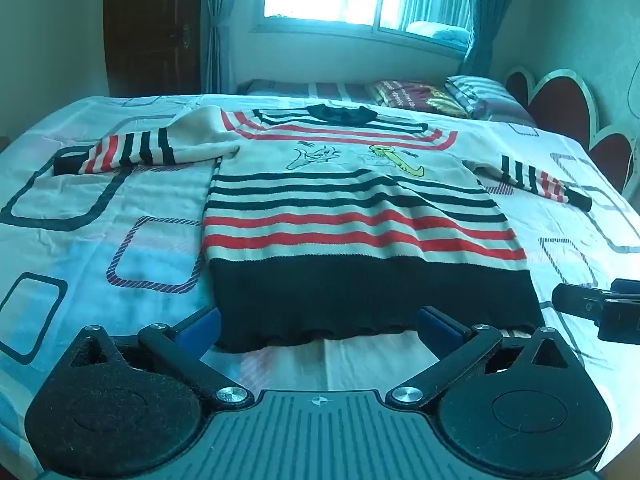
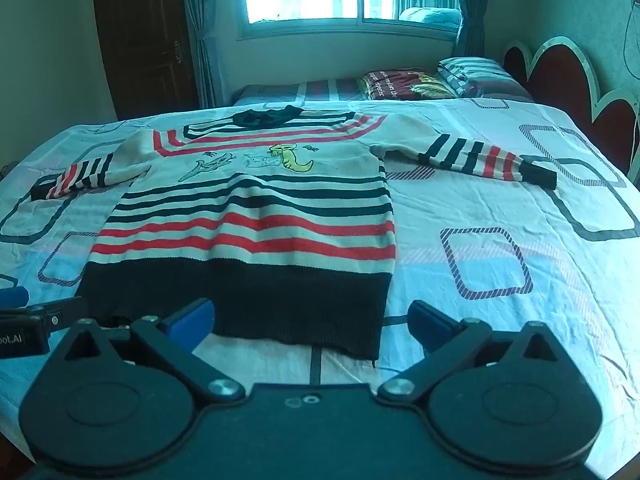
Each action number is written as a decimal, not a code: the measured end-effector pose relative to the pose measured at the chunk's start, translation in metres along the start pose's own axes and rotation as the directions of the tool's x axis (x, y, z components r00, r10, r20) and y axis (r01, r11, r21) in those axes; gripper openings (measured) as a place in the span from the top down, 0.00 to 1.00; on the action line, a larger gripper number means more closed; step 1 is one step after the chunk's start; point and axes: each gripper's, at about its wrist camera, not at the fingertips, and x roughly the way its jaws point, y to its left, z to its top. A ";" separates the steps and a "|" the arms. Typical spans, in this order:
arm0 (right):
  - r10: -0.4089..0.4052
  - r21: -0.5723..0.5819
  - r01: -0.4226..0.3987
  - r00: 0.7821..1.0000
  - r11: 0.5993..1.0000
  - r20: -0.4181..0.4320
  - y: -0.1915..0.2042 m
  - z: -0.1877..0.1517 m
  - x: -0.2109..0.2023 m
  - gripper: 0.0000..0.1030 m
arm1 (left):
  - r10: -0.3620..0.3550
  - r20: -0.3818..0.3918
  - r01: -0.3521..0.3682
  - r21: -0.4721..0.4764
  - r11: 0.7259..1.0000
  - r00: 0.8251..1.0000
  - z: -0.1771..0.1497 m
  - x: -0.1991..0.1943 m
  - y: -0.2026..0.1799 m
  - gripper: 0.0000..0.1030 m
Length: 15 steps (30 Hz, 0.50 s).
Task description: Fold small clothes
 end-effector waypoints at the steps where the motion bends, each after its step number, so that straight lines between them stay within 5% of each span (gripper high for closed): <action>1: 0.000 -0.002 0.000 1.000 1.000 -0.001 0.000 0.000 0.000 0.01 | -0.004 -0.002 0.004 -0.005 1.000 1.000 0.001 0.001 0.003 0.00; 15: -0.006 -0.011 0.006 1.000 1.000 0.014 0.002 -0.001 -0.003 0.01 | 0.035 0.018 -0.036 0.047 0.998 0.999 -0.002 -0.003 -0.005 0.00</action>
